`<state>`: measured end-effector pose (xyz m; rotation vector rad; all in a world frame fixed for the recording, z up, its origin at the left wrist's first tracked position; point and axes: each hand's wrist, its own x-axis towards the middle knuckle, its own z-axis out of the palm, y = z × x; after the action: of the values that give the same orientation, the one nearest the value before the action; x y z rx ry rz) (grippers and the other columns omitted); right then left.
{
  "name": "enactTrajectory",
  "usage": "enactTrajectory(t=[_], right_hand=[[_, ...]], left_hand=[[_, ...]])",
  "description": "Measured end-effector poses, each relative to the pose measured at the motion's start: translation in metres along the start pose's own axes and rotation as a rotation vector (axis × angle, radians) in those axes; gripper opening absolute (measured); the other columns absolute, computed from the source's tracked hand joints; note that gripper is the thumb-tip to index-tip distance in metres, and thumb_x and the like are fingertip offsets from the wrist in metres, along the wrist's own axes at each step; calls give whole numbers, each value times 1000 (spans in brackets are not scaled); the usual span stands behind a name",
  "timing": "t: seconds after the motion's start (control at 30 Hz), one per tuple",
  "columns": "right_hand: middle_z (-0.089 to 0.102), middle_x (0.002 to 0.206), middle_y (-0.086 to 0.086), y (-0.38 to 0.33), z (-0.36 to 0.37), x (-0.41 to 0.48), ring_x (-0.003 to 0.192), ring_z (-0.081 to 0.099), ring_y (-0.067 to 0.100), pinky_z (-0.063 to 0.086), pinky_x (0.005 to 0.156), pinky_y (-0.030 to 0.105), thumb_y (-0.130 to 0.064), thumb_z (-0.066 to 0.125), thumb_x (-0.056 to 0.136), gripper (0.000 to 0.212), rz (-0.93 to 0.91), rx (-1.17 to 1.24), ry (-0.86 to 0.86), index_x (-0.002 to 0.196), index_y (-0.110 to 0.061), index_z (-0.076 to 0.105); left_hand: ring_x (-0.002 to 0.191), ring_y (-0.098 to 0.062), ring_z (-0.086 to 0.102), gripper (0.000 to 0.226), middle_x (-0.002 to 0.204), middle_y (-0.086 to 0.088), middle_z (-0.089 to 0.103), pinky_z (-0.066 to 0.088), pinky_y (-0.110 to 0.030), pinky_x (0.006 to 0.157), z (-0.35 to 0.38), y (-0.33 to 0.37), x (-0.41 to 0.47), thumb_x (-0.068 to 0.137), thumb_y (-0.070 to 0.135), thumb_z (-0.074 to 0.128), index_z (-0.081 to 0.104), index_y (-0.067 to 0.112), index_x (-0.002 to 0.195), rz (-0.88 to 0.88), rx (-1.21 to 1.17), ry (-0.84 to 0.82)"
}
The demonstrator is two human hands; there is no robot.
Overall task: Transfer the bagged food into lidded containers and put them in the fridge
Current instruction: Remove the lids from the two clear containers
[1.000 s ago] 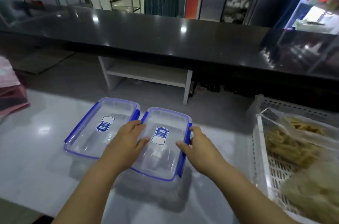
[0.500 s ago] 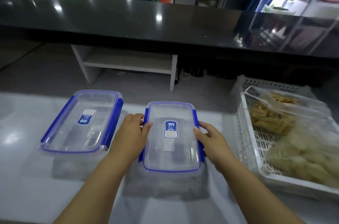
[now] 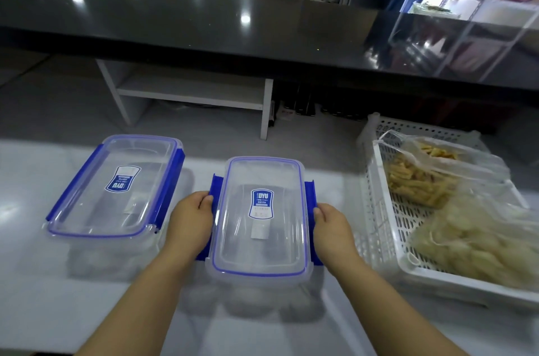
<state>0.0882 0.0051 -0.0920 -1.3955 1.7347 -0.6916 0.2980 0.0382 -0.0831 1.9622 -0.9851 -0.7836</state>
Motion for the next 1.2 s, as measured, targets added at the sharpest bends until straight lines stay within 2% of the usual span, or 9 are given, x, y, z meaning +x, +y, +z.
enactTrajectory(t=[0.17,0.3,0.37,0.43,0.67,0.8,0.9,1.1,1.2], right_hand=[[62,85,-1,7,-6,1,70,57,12,44,60,18,-14,46,96,19,13,-81,-94,105,-11,63],[64,88,-2,-8,-20,-4,71,57,8,45,59,12,-20,49,96,14,-81,8,26,87,-21,61],[69,83,-2,-17,-24,-9,74,61,15,50,67,26,-27,52,94,21,-82,19,-81,81,-21,68],[70,82,-5,-24,-25,-14,73,63,12,51,62,21,-32,56,92,21,-103,-47,-175,87,-19,71],[70,92,-15,-32,-27,-25,77,66,6,47,59,11,-30,63,87,11,-172,-29,-146,95,-33,70],[69,73,-11,-36,-32,-27,67,64,5,46,56,15,-19,66,86,22,-170,166,-147,103,-33,68],[67,72,2,-46,-40,-26,61,63,11,50,54,22,-4,62,86,33,-164,418,-215,113,-23,65],[68,70,2,-84,-73,-15,63,66,16,58,55,29,2,53,88,18,-277,588,-216,93,-11,64],[70,74,-1,-100,-92,-4,69,67,16,56,60,30,0,57,87,30,-470,429,-152,83,-27,70]], left_hand=[[101,-14,56,36,118,7,55,47,-35,93,1,-7,-1,94,13,49,51,23,129,-1,-16,-74],[93,-10,58,22,108,10,57,47,-26,80,-5,1,-2,95,22,49,64,24,111,107,-44,-14],[83,-5,62,16,95,12,64,47,-19,65,-6,8,-6,96,30,47,63,29,98,77,-83,-115],[78,-2,62,12,88,15,64,44,-14,58,-6,12,-8,96,31,46,58,32,96,95,-47,-180],[99,-10,60,28,110,12,62,47,-16,72,-19,21,-5,88,32,60,62,26,115,177,-102,-124],[58,-6,66,24,78,-1,72,49,-15,50,-29,38,-4,87,14,62,61,16,111,222,-340,-164],[51,-7,62,15,79,-3,72,51,-19,46,-38,53,-2,89,9,57,62,16,102,250,-468,-131],[78,-22,70,18,83,-3,73,58,-35,68,-33,65,20,94,12,51,66,22,97,265,-401,-227],[96,-17,65,23,106,1,68,51,-31,85,-22,59,33,92,22,56,63,19,114,289,-115,-180]])
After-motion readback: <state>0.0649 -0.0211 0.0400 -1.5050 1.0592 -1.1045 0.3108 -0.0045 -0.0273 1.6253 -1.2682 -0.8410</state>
